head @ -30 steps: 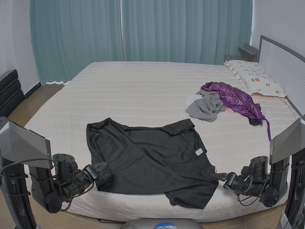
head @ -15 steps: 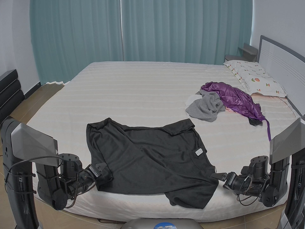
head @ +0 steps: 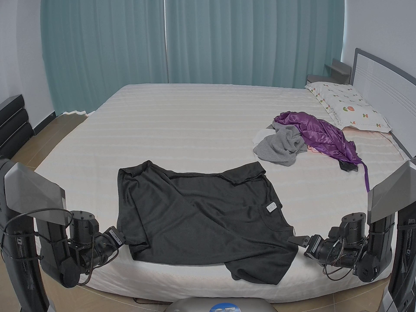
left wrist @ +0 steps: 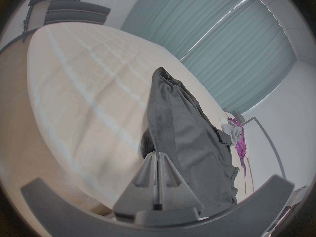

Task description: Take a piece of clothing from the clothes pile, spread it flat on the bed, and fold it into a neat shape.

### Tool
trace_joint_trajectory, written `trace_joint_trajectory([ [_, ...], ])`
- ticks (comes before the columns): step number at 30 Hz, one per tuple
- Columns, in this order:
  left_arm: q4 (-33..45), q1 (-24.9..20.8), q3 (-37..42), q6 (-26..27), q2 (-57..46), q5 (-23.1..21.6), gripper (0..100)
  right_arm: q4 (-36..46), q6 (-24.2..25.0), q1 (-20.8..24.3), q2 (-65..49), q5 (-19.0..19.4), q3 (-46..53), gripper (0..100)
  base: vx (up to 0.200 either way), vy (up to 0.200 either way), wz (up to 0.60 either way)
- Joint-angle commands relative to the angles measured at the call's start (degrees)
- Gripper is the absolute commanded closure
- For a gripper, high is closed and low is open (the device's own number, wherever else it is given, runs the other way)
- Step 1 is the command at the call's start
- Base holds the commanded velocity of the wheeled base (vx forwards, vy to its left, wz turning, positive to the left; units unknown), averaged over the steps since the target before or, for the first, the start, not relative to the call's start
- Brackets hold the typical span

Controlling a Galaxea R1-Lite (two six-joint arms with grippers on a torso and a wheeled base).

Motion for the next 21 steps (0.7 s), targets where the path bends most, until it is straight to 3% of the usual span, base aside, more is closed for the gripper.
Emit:
trace_joint_trajectory([
  [1,-0.06,1.90,3.18,2.37,-4.22,0.18,100,-0.76,0.00,0.22,0.08,0.01,0.06,0,0.000,0.000,0.00],
  [7,-0.14,3.92,5.82,5.62,-6.15,0.18,100,-0.76,0.00,0.31,0.08,0.01,0.15,0,0.000,0.000,0.00],
  [12,-0.58,10.87,8.98,13.80,-8.26,0.18,100,-0.76,0.00,0.31,0.08,0.01,0.41,0,0.000,0.000,0.00],
  [21,0.03,16.05,9.42,17.49,-8.44,0.18,100,-0.76,-0.26,0.49,0.96,0.01,0.50,0,0.000,0.000,0.00],
])
